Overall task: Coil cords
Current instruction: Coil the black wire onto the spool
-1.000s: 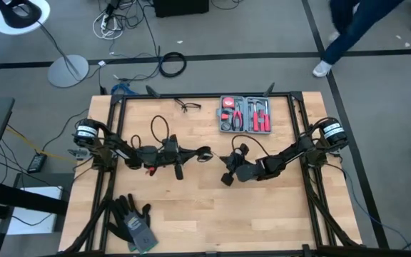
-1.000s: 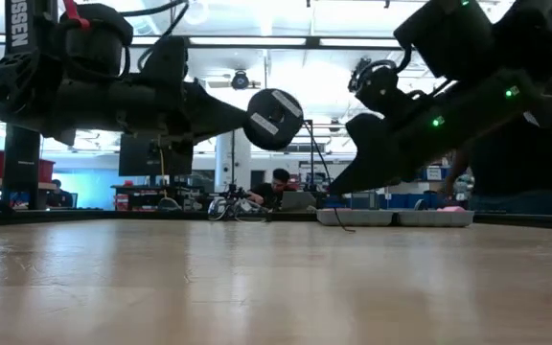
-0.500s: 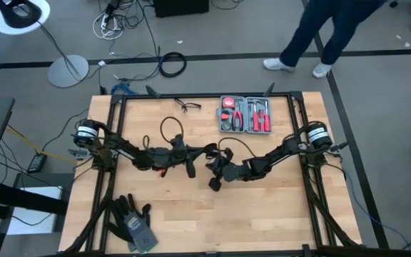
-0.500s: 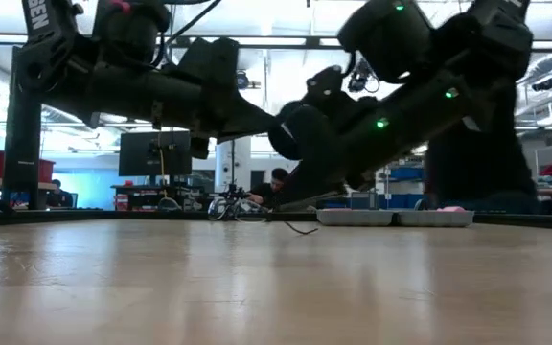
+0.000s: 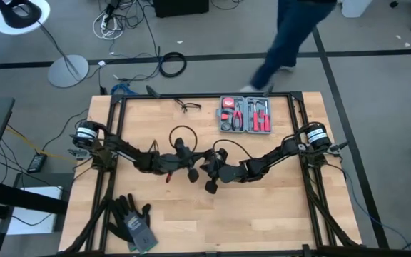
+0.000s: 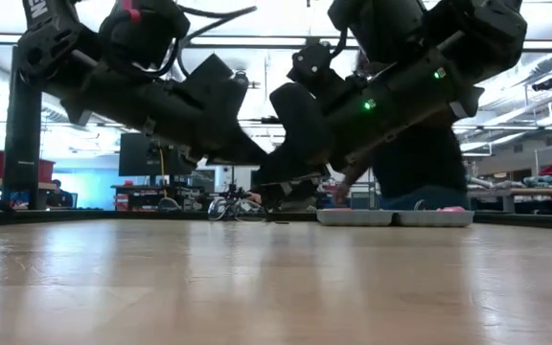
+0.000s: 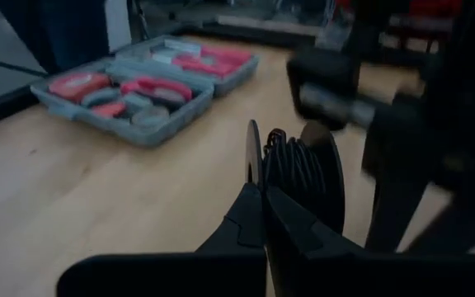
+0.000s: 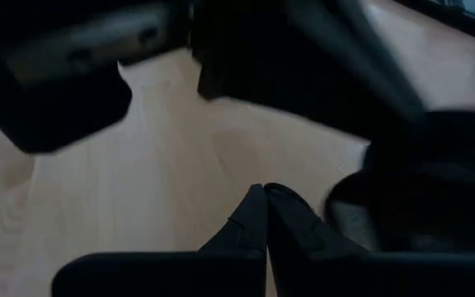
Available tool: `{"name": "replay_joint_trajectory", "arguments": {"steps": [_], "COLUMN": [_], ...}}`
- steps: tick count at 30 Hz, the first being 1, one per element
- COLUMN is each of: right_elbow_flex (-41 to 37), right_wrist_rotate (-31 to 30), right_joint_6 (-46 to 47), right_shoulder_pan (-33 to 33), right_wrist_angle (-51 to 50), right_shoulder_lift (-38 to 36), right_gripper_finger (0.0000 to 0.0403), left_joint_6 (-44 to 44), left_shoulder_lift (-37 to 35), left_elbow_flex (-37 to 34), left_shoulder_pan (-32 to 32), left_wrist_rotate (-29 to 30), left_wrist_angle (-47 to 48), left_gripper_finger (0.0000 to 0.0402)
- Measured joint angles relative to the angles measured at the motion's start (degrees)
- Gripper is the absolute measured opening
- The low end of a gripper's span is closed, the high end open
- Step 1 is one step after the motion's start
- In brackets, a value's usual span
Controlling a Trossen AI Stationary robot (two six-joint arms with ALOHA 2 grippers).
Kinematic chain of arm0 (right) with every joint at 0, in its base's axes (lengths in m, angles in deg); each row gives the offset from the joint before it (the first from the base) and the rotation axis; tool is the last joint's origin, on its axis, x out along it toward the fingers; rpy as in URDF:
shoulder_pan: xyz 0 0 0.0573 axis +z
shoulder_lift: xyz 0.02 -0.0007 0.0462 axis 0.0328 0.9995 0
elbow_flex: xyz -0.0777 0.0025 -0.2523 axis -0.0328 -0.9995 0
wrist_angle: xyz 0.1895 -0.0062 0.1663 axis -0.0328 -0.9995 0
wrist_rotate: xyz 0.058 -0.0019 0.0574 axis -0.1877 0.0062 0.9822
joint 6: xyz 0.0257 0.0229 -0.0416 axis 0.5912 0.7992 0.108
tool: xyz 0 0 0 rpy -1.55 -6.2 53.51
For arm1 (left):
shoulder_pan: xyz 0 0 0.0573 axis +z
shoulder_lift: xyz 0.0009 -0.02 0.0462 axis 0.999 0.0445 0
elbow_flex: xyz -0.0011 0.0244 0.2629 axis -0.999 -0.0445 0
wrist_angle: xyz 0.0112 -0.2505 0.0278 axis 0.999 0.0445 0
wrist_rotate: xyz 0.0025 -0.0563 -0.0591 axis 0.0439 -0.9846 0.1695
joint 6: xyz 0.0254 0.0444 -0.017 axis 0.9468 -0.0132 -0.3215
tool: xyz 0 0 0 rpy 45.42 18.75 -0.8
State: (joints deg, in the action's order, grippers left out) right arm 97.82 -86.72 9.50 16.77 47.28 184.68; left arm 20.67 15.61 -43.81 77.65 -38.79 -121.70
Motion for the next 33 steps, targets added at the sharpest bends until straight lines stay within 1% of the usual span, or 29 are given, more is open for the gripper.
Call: {"name": "replay_joint_trajectory", "arguments": {"steps": [8,11,16,24,28,33], "right_elbow_flex": [0.0,0.0,0.0,0.0,0.0,0.0], "right_wrist_rotate": [0.0,0.0,-0.9,-1.4,-1.8,-1.7], "right_joint_6": [-1.8,-2.1,-2.0,2.4,3.2,3.9], "right_shoulder_pan": [0.1,0.1,0.1,0.1,0.1,0.1], "right_wrist_angle": [0.2,-1.5,-8.1,-22.4,-25.4,-28.6], "right_shoulder_lift": [-0.9,-2.0,-5.3,-11.6,-13.4,-13.7], "right_gripper_finger": [0.0000,0.0000,0.0000,0.0000,0.0002,0.0001], "left_joint_6": [-1.0,-2.0,-2.1,-3.2,-3.8,-4.9], "left_shoulder_lift": [0.0,0.0,0.0,0.0,0.0,0.0], "left_elbow_flex": [0.0,0.0,0.0,0.0,-0.1,-0.1], "left_shoulder_pan": [-0.5,-0.8,-1.5,-1.7,-1.8,-1.8], "left_wrist_rotate": [0.3,0.3,0.2,-0.7,-2.9,-4.5], "left_wrist_angle": [4.6,6.6,7.4,7.7,8.4,8.4], "left_gripper_finger": [0.0000,0.0000,0.0000,0.0000,0.0000,0.0000]}}
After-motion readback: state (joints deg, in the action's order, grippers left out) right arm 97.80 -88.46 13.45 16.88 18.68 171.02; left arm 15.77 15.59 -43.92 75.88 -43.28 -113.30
